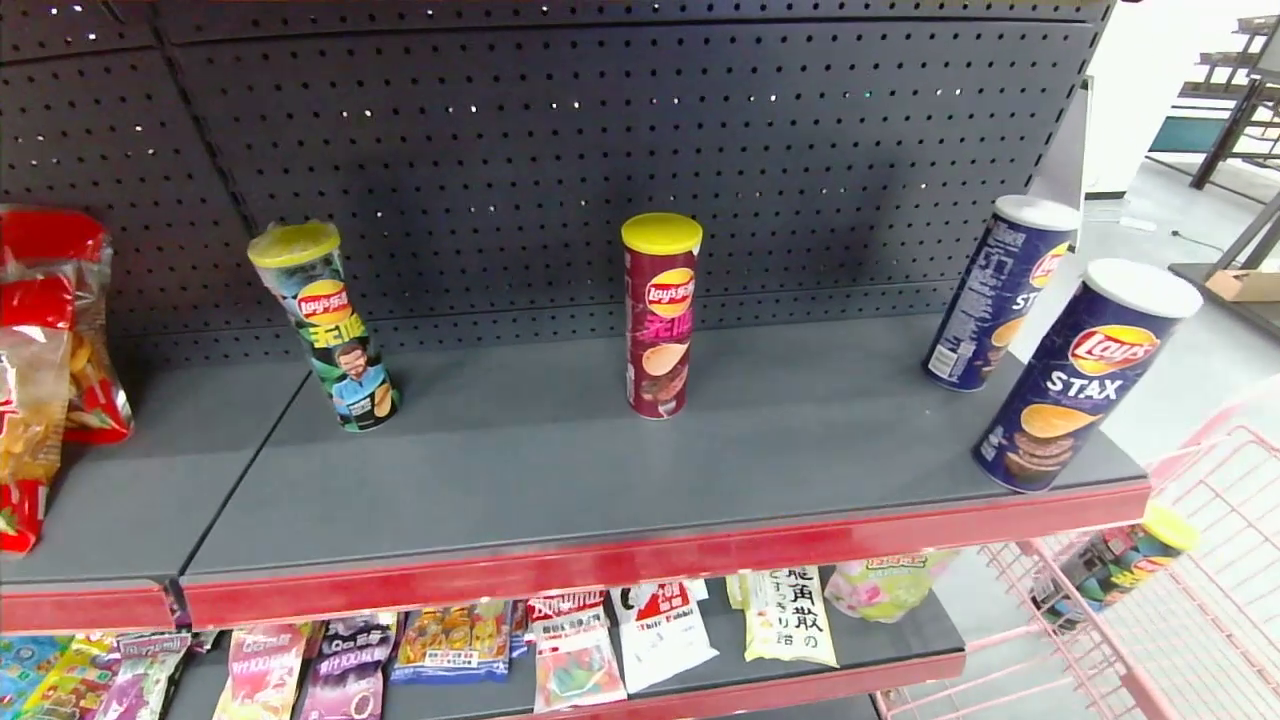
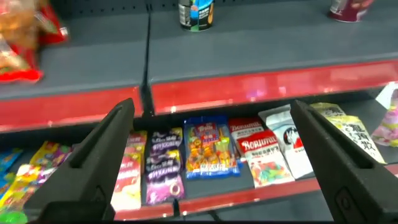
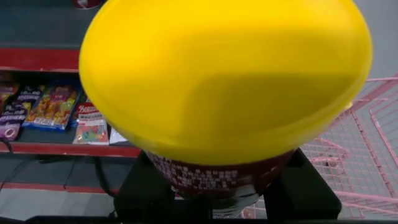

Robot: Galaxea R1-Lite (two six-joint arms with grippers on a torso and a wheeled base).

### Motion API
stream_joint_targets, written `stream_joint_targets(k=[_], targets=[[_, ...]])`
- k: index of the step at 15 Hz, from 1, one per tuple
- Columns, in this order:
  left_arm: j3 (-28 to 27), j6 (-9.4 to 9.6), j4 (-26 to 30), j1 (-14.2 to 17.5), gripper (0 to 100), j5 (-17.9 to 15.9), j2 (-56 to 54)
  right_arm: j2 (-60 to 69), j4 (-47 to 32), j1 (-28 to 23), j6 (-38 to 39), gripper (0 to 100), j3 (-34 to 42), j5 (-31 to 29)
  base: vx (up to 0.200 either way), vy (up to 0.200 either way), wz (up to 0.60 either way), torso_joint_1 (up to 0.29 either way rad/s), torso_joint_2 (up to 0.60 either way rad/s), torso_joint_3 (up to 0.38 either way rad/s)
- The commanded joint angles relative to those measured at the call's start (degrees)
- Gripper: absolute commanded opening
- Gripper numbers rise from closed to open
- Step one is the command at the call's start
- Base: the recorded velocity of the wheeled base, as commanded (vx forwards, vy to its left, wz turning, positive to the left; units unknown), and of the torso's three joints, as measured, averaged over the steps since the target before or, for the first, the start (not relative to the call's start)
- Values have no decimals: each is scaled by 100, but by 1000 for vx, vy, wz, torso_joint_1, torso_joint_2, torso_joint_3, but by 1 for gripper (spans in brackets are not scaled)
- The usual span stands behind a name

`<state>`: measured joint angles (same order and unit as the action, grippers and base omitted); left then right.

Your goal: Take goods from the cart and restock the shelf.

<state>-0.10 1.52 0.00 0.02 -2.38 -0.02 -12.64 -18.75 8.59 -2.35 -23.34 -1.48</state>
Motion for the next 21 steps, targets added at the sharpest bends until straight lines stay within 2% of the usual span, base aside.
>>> stream_joint_targets(k=[1, 8, 11, 13, 14, 15, 16, 17, 18, 19, 20, 21], targets=[[1, -3, 9, 6, 100, 9, 2, 16, -6, 11, -2, 0, 14, -2, 0, 0, 0, 0, 0, 0], [1, -38, 9, 6, 100, 18, 2, 7, 3, 626, 7, 0, 49, -37, 0, 0, 0, 0, 0, 0], [1, -38, 26, -46, 100, 18, 222, -72, -6, 573, -2, 0, 5, -195, 0, 0, 0, 0, 0, 0], [1, -3, 18, -292, 100, 0, 416, -669, 3, 371, -37, 0, -337, -705, 0, 0, 0, 0, 0, 0], [1, 6, 0, -284, 100, -96, 407, -933, 12, 257, -37, 0, -469, -819, 0, 0, 0, 0, 0, 0], [-210, 6, -44, -301, 100, -351, 451, -1065, 12, 169, -37, 0, -504, -881, 0, 0, 0, 0, 0, 0], [-1159, -161, -26, -416, 100, -518, 1224, -1065, 3, 63, -37, 0, -469, -907, 0, 0, 0, 0, 0, 0], [-2205, -583, -35, -530, 100, -685, 2244, -1047, -6, -121, -46, 0, -390, -986, 0, 0, 0, 0, 0, 0], [-2750, -803, -44, -706, 100, -1037, 2824, -995, -15, -332, -55, 0, -329, -1057, 0, 0, 0, 0, 0, 0], [-2829, -750, -97, -899, 100, -1529, 3167, -1030, 12, -525, -178, 0, -364, -1030, 0, 0, 0, 0, 0, 0], [-2820, -618, -202, -1189, 100, -2214, 3430, -1074, 20, -666, -301, 0, -408, -1004, 0, 0, 0, 0, 0, 0], [-2829, -522, -290, -1347, 100, -2654, 3755, -1039, 20, -684, -310, 0, -408, -986, 0, 0, 0, 0, 0, 0]])
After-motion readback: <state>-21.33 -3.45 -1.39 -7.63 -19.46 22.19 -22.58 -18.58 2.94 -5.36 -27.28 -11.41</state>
